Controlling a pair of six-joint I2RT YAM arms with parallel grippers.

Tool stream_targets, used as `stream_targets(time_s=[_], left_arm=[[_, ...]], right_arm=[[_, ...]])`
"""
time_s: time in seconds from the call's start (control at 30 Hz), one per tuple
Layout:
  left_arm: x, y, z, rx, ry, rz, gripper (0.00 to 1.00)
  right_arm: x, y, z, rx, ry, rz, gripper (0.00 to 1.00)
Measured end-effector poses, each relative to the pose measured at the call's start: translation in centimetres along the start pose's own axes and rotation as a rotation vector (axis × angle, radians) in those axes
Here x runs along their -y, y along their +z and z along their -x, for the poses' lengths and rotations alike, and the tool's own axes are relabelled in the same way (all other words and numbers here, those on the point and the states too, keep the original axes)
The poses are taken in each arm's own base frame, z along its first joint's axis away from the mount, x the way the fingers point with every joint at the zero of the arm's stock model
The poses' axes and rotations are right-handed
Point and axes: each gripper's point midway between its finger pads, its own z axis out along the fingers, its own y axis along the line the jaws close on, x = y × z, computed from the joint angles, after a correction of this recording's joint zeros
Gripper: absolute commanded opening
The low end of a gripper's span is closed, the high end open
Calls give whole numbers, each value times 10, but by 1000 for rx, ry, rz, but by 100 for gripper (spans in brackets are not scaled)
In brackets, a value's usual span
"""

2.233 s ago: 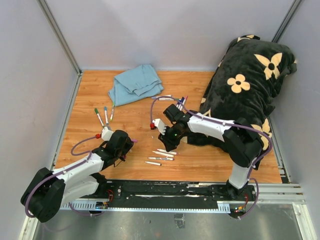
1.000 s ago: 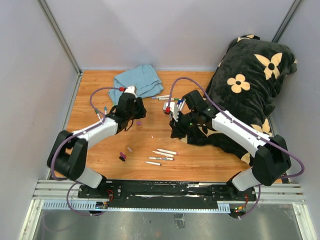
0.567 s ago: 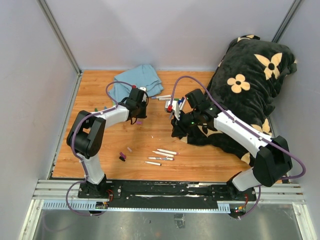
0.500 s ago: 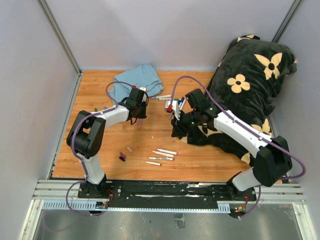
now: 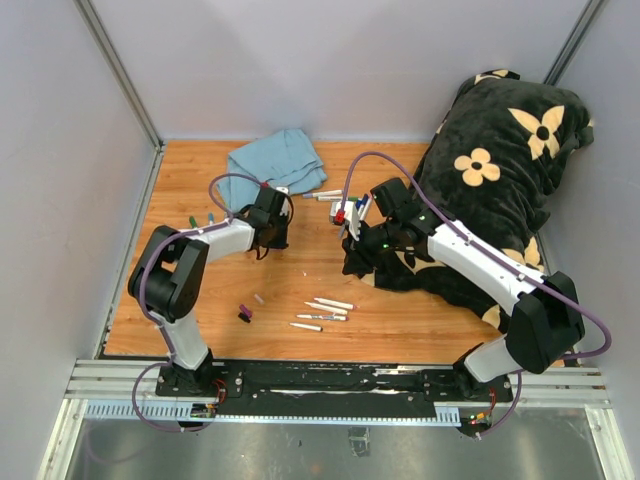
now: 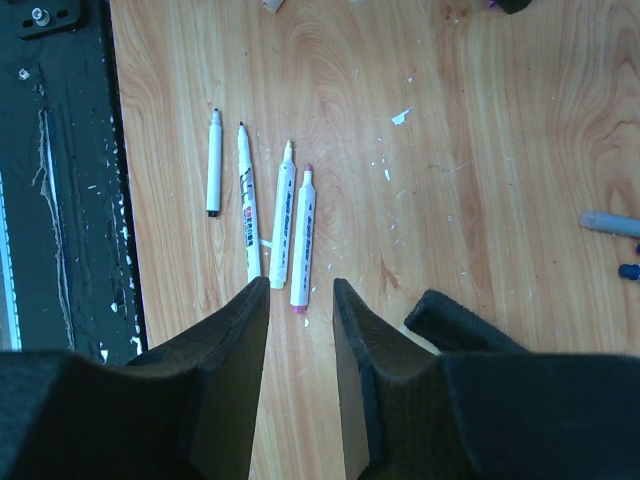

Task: Open the pen caps
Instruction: Place the pen cap at the center of the board.

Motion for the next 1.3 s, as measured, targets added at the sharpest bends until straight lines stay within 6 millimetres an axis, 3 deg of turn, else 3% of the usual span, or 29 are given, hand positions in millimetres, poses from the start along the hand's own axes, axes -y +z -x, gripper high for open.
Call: stream_targets(time_s=[0.4, 0.73, 0.9, 1.07, 1.2, 1.3], left_arm=[[-6, -23, -28, -36, -16, -5, 24], [10, -46, -44, -24, -35, -20, 25], [3, -56, -51, -21, -51, 1, 27], [5, -75, -34, 53, -77, -22, 40], [5, -92, -7, 163, -124, -32, 41], [-3, -91, -1, 183, -163, -2, 39]], right_arm=[[0, 0, 0, 0, 0, 1, 33], [0, 0, 1, 2, -1, 1, 33], [-2, -1, 2, 7, -3, 5, 33], [-2, -1, 2, 8, -4, 5, 33], [-3, -2, 2, 10, -5, 4, 33], [-3, -3, 3, 13, -7, 4, 33]])
